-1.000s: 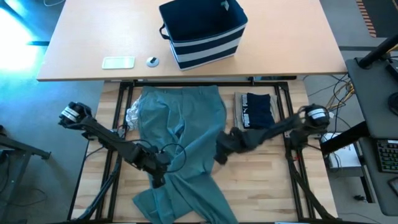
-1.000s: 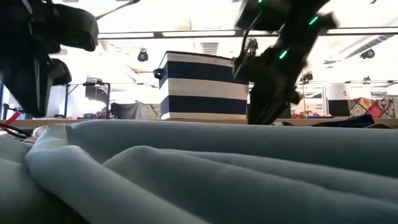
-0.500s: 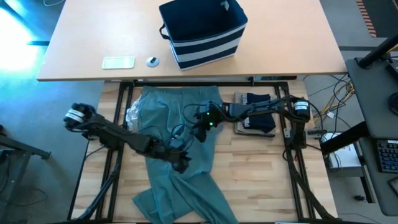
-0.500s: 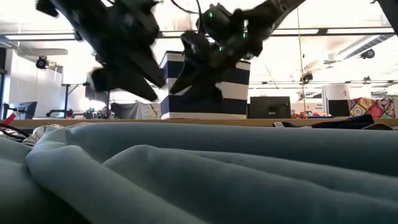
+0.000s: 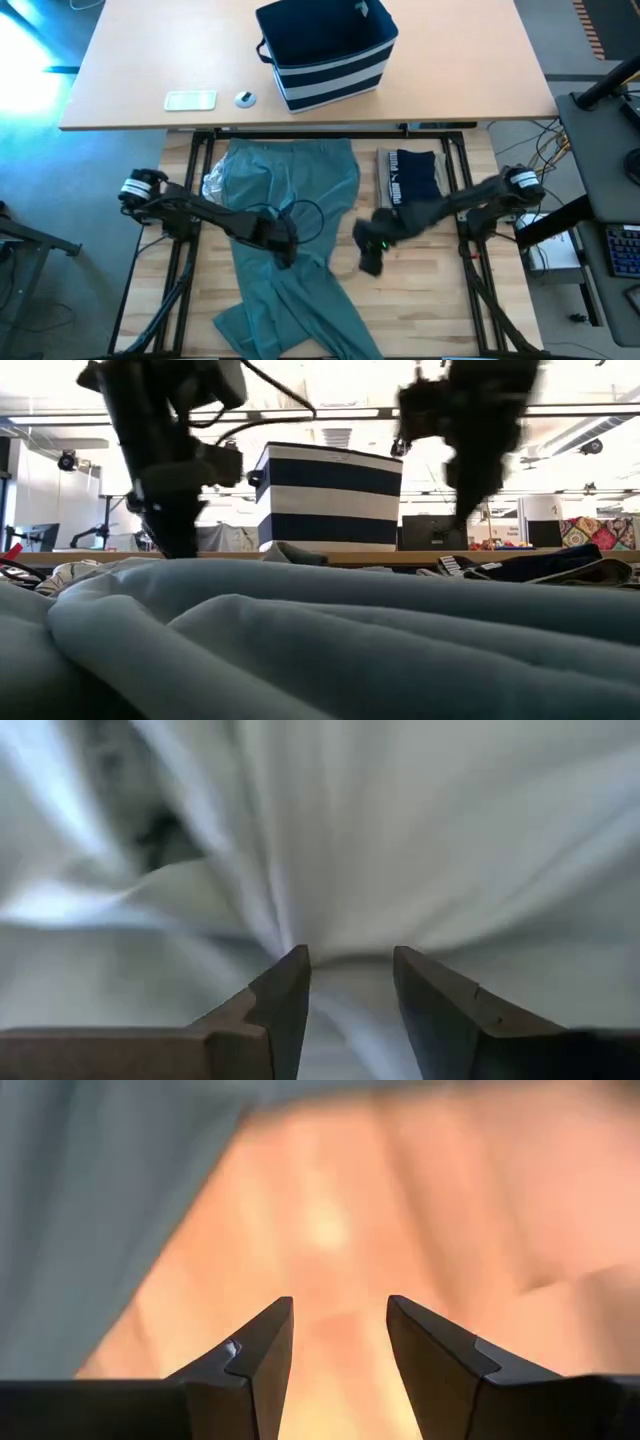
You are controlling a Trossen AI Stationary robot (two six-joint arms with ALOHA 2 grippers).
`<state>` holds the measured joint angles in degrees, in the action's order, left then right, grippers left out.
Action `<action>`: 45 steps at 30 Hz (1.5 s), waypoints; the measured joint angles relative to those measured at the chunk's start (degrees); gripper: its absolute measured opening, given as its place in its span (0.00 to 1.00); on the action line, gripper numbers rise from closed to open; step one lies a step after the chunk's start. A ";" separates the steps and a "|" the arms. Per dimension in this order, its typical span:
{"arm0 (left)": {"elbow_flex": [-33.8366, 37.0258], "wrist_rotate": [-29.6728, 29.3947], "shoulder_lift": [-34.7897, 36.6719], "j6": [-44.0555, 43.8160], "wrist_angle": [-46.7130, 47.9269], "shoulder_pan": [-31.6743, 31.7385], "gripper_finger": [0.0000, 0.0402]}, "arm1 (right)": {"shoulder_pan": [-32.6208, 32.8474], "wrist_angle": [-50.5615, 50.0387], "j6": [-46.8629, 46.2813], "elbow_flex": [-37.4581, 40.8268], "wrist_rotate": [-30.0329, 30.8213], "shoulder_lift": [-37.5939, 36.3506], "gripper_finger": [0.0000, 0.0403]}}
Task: Fold Laundry from Bin
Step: Fold the blue pants
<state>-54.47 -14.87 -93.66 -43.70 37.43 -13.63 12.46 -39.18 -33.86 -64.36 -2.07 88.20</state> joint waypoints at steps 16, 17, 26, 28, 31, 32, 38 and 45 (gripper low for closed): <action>14.49 5.31 7.73 -1.37 -2.11 -0.57 0.29 | 14.04 33.31 -25.64 0.36 3.94 20.41 0.40; 14.63 5.31 7.75 -1.59 -2.20 -0.67 0.29 | 14.01 31.28 -27.10 -1.04 3.95 21.52 0.40; 12.39 5.22 7.85 0.72 -2.34 -0.96 0.29 | 13.49 22.65 -27.54 -7.91 2.63 24.06 0.09; 10.68 5.07 8.34 1.91 -2.01 -0.67 0.29 | 13.84 16.18 -27.00 -10.23 4.37 23.44 0.05; 7.91 3.41 9.20 3.16 -0.45 -0.10 0.29 | 15.67 -2.75 -28.77 -14.95 8.43 20.93 0.03; 7.15 2.99 9.46 3.29 -0.62 0.18 0.29 | 16.69 -9.44 -30.48 -17.26 9.71 19.87 0.03; 5.63 2.40 8.40 5.76 -10.45 1.43 0.29 | 25.30 -38.11 -46.59 -27.63 10.93 15.00 0.02; 5.60 4.78 3.83 5.76 -25.30 2.27 0.29 | 35.09 -12.67 -49.24 -27.45 -3.07 15.55 0.04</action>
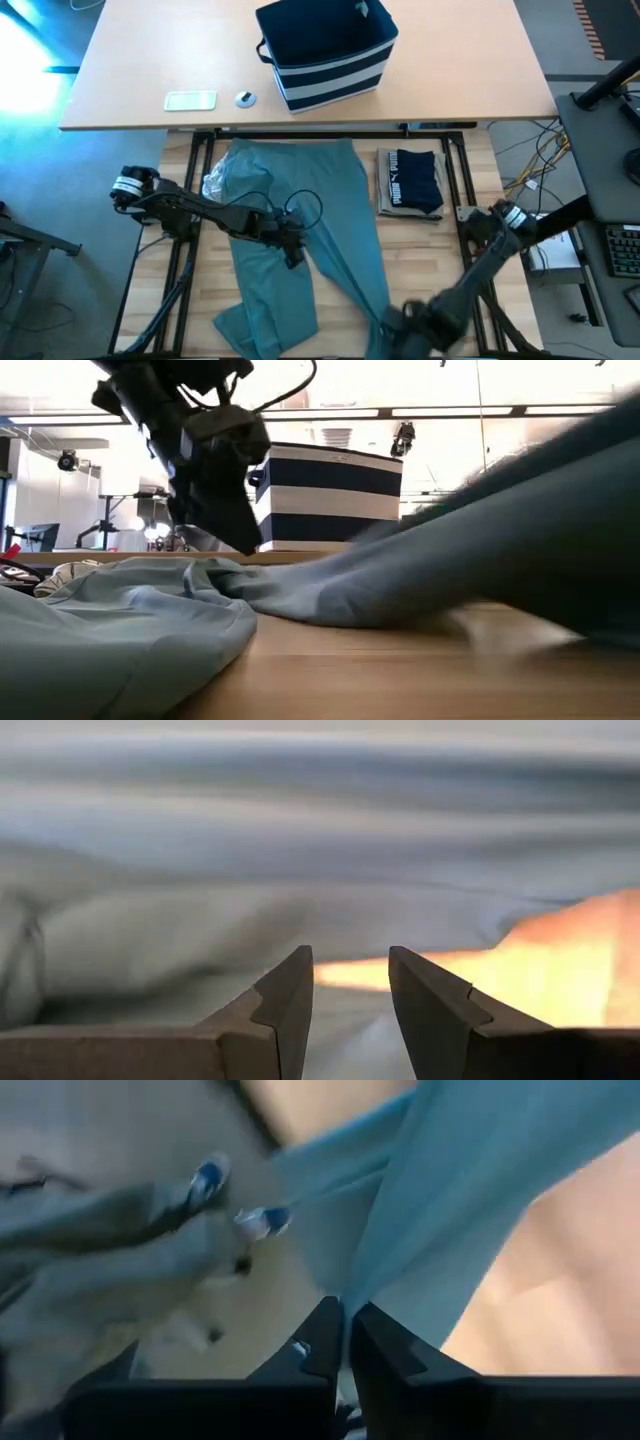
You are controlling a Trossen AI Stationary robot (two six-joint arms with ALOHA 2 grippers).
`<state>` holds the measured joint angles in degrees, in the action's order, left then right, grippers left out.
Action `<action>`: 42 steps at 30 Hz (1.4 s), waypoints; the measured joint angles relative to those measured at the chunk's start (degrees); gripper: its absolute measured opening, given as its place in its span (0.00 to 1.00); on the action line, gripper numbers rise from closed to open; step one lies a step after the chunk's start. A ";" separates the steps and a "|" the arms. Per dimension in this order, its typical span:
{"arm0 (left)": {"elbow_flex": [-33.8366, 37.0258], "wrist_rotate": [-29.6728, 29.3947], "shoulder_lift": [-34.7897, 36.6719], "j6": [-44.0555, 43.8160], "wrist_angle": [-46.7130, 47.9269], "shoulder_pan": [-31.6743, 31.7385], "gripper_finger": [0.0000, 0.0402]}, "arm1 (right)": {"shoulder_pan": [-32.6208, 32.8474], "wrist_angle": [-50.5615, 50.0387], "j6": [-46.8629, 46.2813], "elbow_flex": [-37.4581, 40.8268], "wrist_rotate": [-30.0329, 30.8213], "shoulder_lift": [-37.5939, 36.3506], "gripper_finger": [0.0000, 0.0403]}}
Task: Fold Laundry from Bin
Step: Fold the blue pants
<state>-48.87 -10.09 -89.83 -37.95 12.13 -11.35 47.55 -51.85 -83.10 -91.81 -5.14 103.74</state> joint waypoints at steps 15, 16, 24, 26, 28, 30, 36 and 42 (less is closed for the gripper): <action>-17.87 12.01 -16.51 9.29 -3.93 -2.74 0.29 | -3.99 -14.97 1.40 0.87 15.98 -2.21 0.47; -19.16 12.18 -17.13 9.68 -2.32 -3.26 0.29 | -5.66 -13.91 4.58 1.67 16.96 -2.01 0.48; -20.44 9.95 -15.68 8.87 8.95 -5.98 0.29 | -22.42 5.79 28.74 17.88 12.09 -0.88 0.41; -17.91 8.90 -15.08 6.75 7.41 -6.64 0.29 | -26.48 9.31 34.56 22.12 9.17 -0.88 0.38; -15.21 7.57 -15.25 5.04 4.11 -6.87 0.29 | -30.64 12.55 41.77 26.08 4.82 -0.88 0.35; -13.29 6.01 -16.12 3.53 -0.36 -6.59 0.29 | -35.02 13.17 49.23 28.52 2.79 -1.15 0.32; -12.39 2.12 -19.44 2.31 -1.30 -3.76 0.29 | -49.42 0.90 70.36 28.14 11.74 -1.73 0.26; -12.65 3.05 -17.46 3.92 10.88 -2.36 0.29 | -57.12 -0.50 82.10 24.12 17.93 -3.30 0.22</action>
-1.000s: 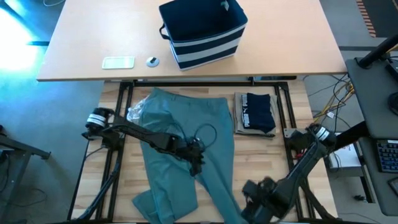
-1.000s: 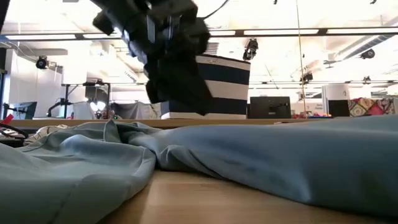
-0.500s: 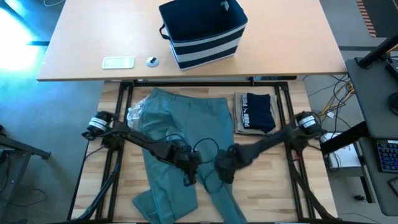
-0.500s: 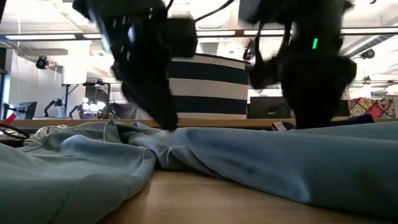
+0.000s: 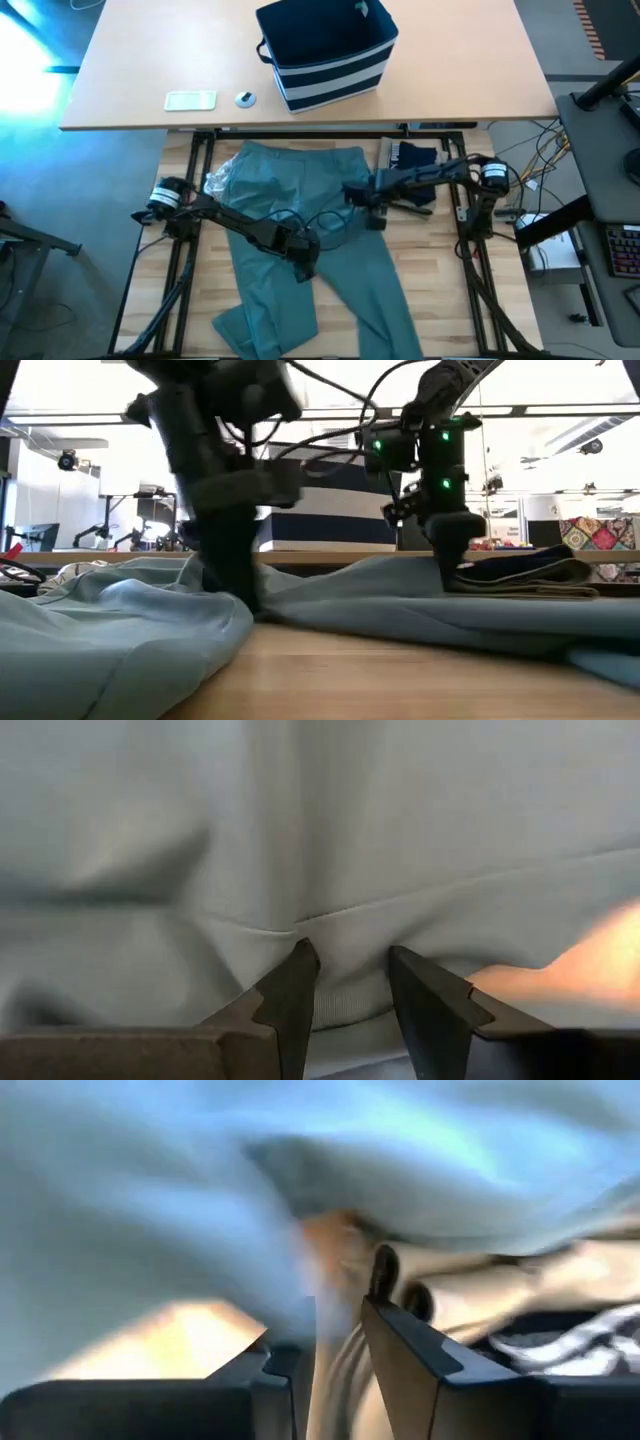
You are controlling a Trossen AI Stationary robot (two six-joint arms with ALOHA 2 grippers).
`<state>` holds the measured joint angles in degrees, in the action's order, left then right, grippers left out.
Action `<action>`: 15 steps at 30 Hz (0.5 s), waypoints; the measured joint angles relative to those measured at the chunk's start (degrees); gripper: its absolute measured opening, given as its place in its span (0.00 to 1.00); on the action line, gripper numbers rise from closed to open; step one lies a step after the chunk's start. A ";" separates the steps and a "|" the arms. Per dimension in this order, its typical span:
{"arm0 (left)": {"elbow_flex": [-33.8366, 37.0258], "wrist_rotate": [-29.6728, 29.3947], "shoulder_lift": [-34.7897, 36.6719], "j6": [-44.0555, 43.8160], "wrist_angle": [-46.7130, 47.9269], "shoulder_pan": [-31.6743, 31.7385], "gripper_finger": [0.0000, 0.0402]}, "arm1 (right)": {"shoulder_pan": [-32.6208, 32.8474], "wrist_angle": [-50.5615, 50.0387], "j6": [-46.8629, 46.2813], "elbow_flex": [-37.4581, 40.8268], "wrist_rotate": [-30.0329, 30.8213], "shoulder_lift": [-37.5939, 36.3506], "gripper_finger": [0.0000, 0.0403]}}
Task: Fold Laundry from Bin
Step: Fold the blue pants
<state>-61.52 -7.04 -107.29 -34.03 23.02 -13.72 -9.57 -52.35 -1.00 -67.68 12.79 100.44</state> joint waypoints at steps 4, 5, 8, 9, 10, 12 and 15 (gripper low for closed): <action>0.60 0.95 5.37 0.48 7.30 0.00 0.29 | -1.26 0.12 -0.59 -0.28 0.27 -2.24 0.21; 0.53 0.93 7.25 0.36 6.71 0.00 0.29 | -1.24 0.00 -1.50 -0.24 0.08 -3.01 0.21; 0.24 0.75 10.65 0.34 0.66 -0.29 0.29 | 0.21 0.02 -5.22 0.02 -2.32 -6.94 0.21; 0.26 0.63 10.80 0.39 -1.67 -0.39 0.29 | 1.24 0.28 -6.86 0.22 -3.74 -8.43 0.21; 0.37 0.63 10.80 0.40 -4.32 -0.46 0.29 | 2.61 0.87 -8.91 0.54 -5.21 -9.75 0.21; 0.32 0.63 10.04 0.47 -10.69 -0.61 0.29 | 5.85 2.05 -13.05 1.26 -8.25 -12.19 0.21; 0.26 1.03 6.96 0.47 -19.16 -1.12 0.29 | 11.57 5.33 -19.37 2.83 -11.63 -14.80 0.21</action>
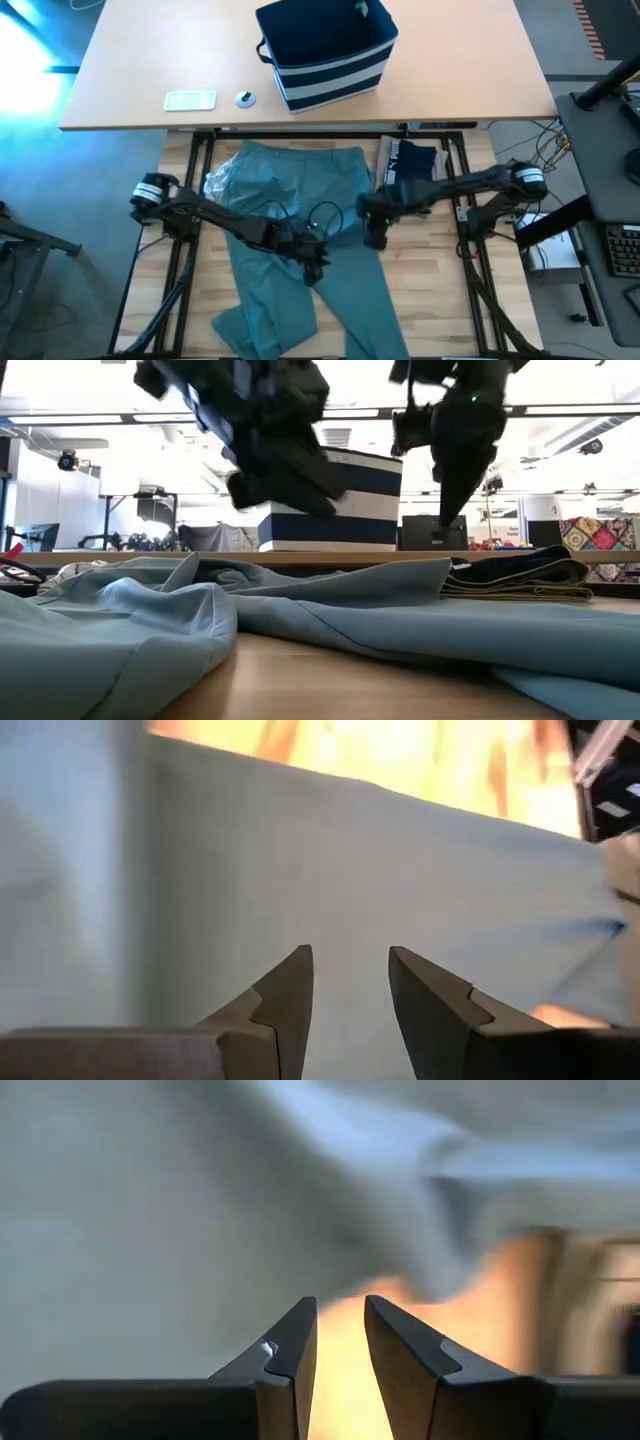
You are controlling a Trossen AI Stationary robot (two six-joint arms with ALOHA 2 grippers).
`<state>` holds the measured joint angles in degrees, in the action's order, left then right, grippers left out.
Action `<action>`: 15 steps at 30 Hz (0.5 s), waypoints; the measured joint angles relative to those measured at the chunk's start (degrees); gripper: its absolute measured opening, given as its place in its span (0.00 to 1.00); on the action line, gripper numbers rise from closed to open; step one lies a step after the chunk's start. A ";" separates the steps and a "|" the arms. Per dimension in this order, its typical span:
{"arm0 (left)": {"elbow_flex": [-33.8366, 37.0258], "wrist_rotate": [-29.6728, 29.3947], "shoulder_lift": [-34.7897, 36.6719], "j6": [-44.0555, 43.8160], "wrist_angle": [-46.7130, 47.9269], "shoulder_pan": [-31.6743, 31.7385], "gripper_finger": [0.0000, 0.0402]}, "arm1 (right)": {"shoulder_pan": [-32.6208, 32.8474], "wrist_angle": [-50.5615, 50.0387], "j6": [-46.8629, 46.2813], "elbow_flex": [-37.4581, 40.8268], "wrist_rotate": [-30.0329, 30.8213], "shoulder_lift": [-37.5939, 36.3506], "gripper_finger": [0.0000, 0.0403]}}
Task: Fold Laundry from Bin
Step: Fold the blue pants
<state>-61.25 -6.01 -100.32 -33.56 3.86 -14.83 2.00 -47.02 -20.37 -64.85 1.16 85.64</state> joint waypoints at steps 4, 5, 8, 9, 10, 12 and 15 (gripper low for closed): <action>-0.01 5.56 -6.04 -0.59 -7.93 -0.86 0.29 | 7.97 8.14 -9.00 3.71 -3.21 0.28 0.21; -0.18 6.53 -7.32 -1.00 -7.75 -1.10 0.29 | 9.93 10.90 -11.22 4.52 -3.70 0.94 0.21; -0.01 8.10 -10.48 -2.43 -4.72 -1.46 0.29 | 14.75 15.28 -15.09 6.36 -4.38 3.94 0.21; 0.06 8.48 -10.76 -2.43 -3.75 -1.36 0.29 | 15.93 15.64 -15.77 6.78 -4.38 5.26 0.21; 0.02 8.58 -10.72 -2.15 -3.41 -1.33 0.29 | 16.74 15.27 -16.06 7.17 -4.37 6.83 0.21; -0.02 8.53 -9.21 -0.83 -1.55 -1.21 0.29 | 17.38 12.77 -16.14 7.66 -4.38 10.02 0.21; -0.02 8.49 -6.00 1.78 2.71 -0.49 0.29 | 16.03 8.90 -14.89 7.17 -4.33 13.55 0.21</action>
<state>-61.28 2.48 -106.32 -31.78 6.56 -15.32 18.03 -38.12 -35.25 -57.69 -3.17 99.19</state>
